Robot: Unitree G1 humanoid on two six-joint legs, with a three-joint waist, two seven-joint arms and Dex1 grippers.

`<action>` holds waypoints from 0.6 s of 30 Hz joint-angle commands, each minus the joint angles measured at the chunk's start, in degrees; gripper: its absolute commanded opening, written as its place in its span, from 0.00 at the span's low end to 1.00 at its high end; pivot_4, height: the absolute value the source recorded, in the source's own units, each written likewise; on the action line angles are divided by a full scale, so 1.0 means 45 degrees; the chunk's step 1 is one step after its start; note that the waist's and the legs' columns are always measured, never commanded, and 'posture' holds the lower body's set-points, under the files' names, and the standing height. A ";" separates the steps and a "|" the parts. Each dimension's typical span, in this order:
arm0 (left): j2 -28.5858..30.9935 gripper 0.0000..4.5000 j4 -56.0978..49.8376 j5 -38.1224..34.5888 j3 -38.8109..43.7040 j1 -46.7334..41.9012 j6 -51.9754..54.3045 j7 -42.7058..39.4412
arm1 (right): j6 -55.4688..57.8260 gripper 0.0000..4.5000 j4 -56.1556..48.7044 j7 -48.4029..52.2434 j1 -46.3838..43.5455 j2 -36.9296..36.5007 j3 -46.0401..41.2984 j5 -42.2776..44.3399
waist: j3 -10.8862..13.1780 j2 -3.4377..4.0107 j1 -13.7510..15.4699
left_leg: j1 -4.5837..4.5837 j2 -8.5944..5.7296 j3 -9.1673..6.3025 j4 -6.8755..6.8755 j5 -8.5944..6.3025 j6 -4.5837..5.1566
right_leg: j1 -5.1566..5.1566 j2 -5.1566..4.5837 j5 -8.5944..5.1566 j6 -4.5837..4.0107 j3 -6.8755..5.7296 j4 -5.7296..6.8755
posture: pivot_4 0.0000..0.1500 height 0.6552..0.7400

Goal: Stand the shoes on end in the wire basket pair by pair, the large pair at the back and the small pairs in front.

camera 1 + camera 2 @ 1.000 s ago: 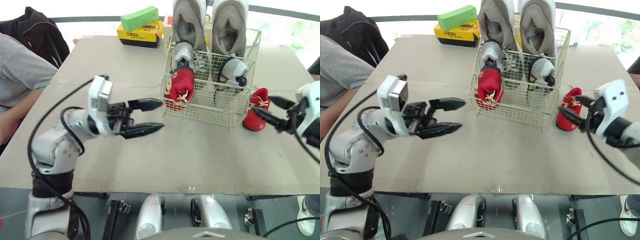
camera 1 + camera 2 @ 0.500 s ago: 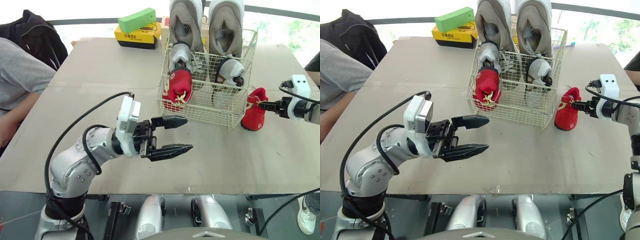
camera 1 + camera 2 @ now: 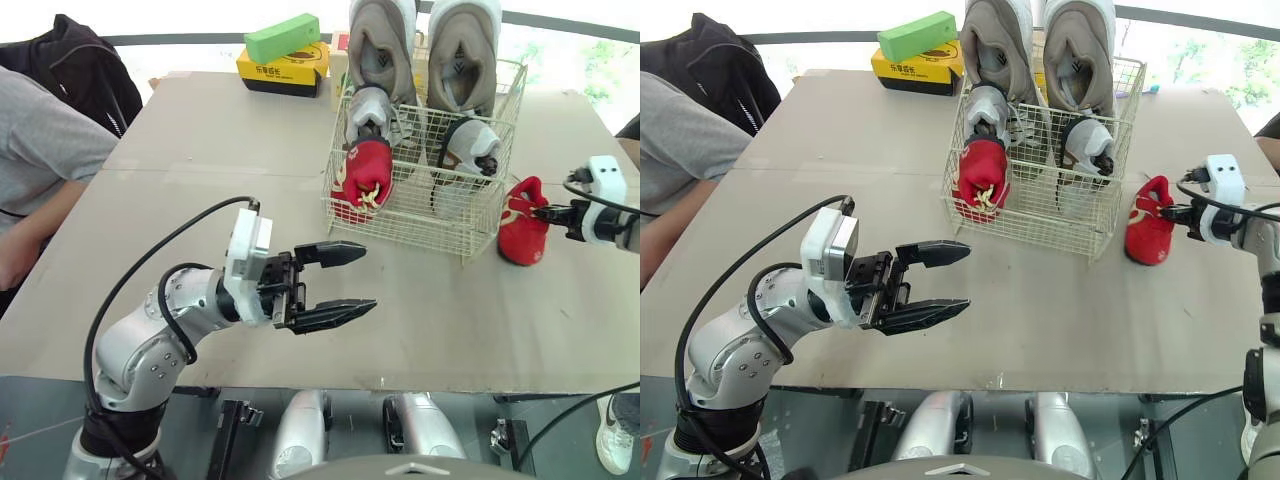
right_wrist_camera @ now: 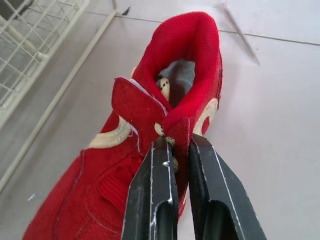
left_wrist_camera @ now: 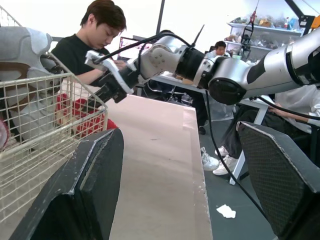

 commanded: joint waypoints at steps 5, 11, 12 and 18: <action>-0.0181 0.88 0.0347 -0.0195 0.0200 0.0060 -0.0292 0.0057 | -0.2562 0.01 -1.0072 -0.1318 0.3467 0.1699 -0.7058 0.2566 | -0.0003 0.0145 -0.0077 | -0.0024 0.0028 -0.0014 -0.0014 -0.0001 -0.0003 | -0.0024 0.0009 -0.0016 0.0029 -0.0006 -0.0001 | 1.00 1.00; -0.0610 0.88 0.0859 -0.0080 0.0310 0.0049 -0.0595 0.0284 | -0.4760 0.01 -1.4627 -0.5152 0.2731 0.5222 -0.2522 0.0625 | -0.0024 0.0141 -0.0467 | 0.0087 0.0060 0.0010 -0.0008 0.0000 -0.0006 | 0.0043 0.0067 -0.0025 0.0043 0.0025 0.0010 | 1.00 1.00; -0.0558 0.88 0.0838 -0.0116 0.0347 0.0079 -0.0560 0.0210 | -0.5254 0.01 -1.4613 -0.5216 0.2879 0.5650 -0.1645 0.0072 | -0.0023 0.0142 -0.0517 | 0.0087 0.0068 0.0007 -0.0008 0.0004 -0.0012 | 0.0033 0.0076 -0.0023 0.0041 0.0031 0.0021 | 1.00 1.00; -0.0054 0.88 0.0899 -0.0314 0.0785 -0.0047 -0.0200 0.0484 | -0.9512 0.01 -1.3257 -0.6372 0.4355 0.7989 0.2054 -0.3705 | -0.0025 0.0138 -0.0262 | 0.0047 0.0063 0.0007 -0.0013 0.0008 -0.0019 | 0.0006 0.0058 -0.0001 -0.0007 0.0029 0.0010 | 1.00 1.00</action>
